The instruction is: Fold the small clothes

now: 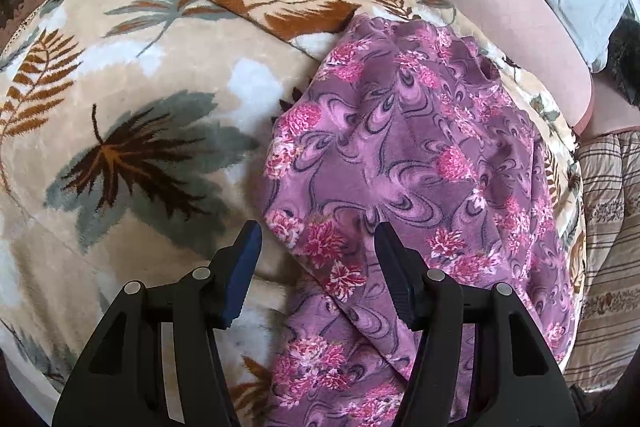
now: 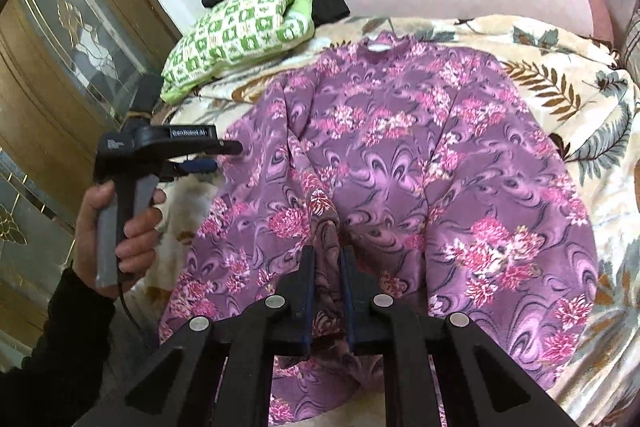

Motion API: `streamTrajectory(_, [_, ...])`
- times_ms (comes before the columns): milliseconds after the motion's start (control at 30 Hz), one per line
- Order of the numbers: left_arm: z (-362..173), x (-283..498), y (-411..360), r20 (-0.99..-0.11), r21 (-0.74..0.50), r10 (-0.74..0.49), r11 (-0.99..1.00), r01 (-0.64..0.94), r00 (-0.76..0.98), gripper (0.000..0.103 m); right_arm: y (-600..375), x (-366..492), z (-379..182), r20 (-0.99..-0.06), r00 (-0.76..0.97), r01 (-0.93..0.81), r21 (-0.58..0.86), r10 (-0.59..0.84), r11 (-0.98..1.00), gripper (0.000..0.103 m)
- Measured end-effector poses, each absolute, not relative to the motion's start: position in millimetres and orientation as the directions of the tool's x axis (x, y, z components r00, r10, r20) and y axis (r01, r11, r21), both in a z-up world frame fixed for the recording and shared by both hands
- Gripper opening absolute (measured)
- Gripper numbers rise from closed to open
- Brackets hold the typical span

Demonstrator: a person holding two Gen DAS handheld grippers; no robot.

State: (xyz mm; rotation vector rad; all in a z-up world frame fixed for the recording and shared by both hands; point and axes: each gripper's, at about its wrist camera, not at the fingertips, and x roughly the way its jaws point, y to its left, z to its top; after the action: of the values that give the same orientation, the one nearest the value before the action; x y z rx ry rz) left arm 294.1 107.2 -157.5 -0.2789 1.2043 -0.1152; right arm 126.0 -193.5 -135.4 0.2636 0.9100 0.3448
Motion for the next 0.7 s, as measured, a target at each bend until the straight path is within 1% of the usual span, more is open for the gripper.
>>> streamTrajectory(200, [-156.3,294.5,112.6,-0.899,-0.283,-0.236,0.956,-0.077,0.369,0.059,-200.0,120.0,-129.7,-0.699,0.588,-0.168,0.386,0.407,0.907,0.011])
streamTrajectory(333, [-149.1,294.2,115.8,-0.888,-0.286,-0.236,0.955,-0.072,0.394,0.059,-214.2,109.3,-110.0,-0.645,0.643,-0.158,0.416,0.413,0.895,0.011])
streamTrajectory(433, [-137.0,296.3,121.3,-0.887,-0.263,-0.207,0.961,-0.084,0.414,0.059,-224.5,102.6,-102.0,-0.619,0.661,-0.149,0.447,0.425,0.882,0.011])
streamTrajectory(467, [-133.4,297.9,123.6,-0.884,-0.27,-0.209,0.959,-0.091,0.418,0.059,-225.1,101.7,-101.9,-0.622,0.658,-0.149,0.446,0.425,0.883,0.011])
streamTrajectory(567, [-120.3,304.9,131.3,-0.874,-0.294,-0.223,0.95,-0.104,0.432,0.059,-225.1,98.5,-111.4,-0.662,0.656,-0.111,0.389,0.361,0.915,0.011])
streamTrajectory(667, [-117.6,315.9,128.6,-0.882,-0.258,-0.2,0.962,-0.083,0.428,0.059,-232.4,94.6,-120.9,-0.667,0.662,-0.075,0.396,0.343,0.915,0.011])
streamTrajectory(700, [-121.1,318.8,127.0,-0.887,-0.251,-0.198,0.965,-0.075,0.417,0.059,-232.1,96.5,-128.5,-0.682,0.658,-0.055,0.379,0.319,0.924,0.011])
